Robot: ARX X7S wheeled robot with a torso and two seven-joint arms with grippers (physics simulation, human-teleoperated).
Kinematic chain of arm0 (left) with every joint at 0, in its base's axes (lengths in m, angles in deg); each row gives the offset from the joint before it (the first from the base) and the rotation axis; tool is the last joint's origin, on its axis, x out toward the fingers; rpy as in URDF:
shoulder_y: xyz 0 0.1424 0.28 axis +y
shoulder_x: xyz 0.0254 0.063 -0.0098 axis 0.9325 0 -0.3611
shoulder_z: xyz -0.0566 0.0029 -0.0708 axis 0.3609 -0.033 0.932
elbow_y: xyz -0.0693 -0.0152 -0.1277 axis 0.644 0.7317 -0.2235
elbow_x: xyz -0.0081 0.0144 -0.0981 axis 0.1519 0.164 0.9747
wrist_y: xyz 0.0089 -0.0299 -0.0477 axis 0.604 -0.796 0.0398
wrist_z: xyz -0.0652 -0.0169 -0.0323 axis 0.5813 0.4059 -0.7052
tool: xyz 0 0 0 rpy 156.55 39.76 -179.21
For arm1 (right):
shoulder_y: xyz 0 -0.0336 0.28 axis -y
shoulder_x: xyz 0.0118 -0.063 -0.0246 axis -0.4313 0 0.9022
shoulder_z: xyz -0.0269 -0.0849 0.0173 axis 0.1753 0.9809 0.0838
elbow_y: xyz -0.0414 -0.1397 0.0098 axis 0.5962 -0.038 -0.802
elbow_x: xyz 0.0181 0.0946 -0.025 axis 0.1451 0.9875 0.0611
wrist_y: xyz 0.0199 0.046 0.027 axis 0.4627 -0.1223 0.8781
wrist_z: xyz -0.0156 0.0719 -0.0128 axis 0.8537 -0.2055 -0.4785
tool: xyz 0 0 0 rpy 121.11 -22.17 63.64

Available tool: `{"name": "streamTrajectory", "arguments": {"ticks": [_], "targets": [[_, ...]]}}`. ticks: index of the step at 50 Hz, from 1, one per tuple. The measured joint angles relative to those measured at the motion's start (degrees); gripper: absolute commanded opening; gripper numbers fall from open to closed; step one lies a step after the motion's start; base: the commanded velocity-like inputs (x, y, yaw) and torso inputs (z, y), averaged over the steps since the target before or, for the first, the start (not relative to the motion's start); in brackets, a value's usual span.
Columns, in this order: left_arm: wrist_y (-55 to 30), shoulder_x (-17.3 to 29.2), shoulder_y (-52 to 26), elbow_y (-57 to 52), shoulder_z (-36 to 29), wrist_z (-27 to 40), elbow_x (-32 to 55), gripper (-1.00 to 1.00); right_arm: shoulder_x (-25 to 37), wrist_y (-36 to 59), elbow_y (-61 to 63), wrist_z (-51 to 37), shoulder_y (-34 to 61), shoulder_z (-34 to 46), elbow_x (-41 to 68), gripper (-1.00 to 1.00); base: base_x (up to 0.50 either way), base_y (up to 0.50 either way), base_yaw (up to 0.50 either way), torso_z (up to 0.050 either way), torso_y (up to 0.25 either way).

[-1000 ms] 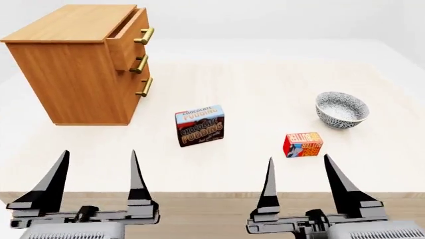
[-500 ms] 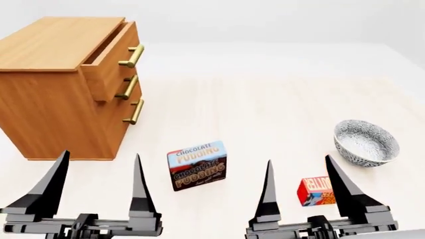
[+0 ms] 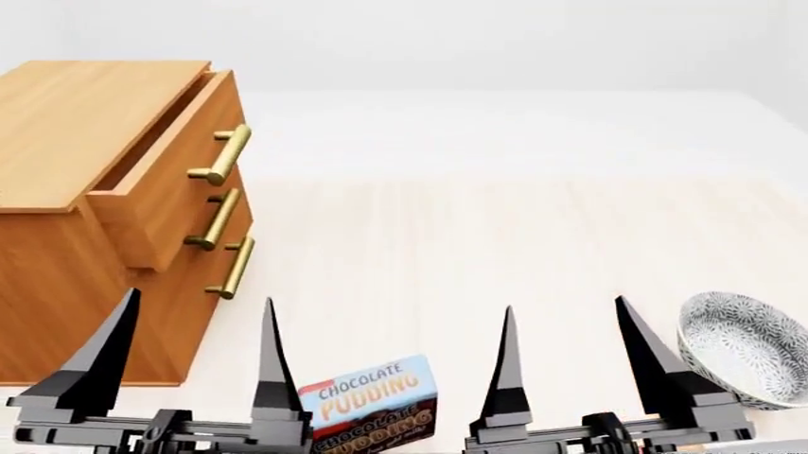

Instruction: Put the butter at the back in the top drawer of the cabinet and close it.

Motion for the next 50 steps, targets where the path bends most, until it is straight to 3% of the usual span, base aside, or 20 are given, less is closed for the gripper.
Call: {"name": "streamTrajectory", "arguments": {"ticks": [18,23,28,38,44,50], "targets": [[0.19,0.71,-0.14,0.37,-0.66,0.28,-0.04,1.0,0.36,-0.69,-0.49,-0.69,0.02,0.26,0.7,1.0,0.02,0.0,0.0,0.0,0.0],[-5.54,0.58,-3.29,-0.87,-1.02,-0.23,0.33,1.0,0.52,-1.04,-0.72,-0.86,-0.02,0.37,0.77,1.0,0.0,0.0,0.0,0.0,0.0],[-21.0,-0.26,-13.14,-3.88,-1.4,-2.17,2.51,1.0,0.7,-1.21,-0.83,-1.03,0.0,0.42,0.91,1.0,0.0,0.0,0.0,0.0,0.0],[-56.24,-3.7,-42.23,-3.47,-1.44,-7.98,10.78,1.0,1.15,-1.72,-1.33,-1.2,0.07,0.16,1.82,1.0,0.0,0.0,0.0,0.0,0.0],[-67.91,-4.48,-58.35,3.42,-3.67,-9.38,13.84,1.0,1.64,-2.06,-1.3,-1.22,-0.14,-0.18,2.54,1.0,0.0,0.0,0.0,0.0,0.0],[-74.01,-4.95,-71.32,13.55,-7.07,-9.33,15.95,1.0,2.18,-2.42,-1.2,-1.25,-0.48,-0.67,3.45,1.0,0.0,0.0,0.0,0.0,0.0]]}}
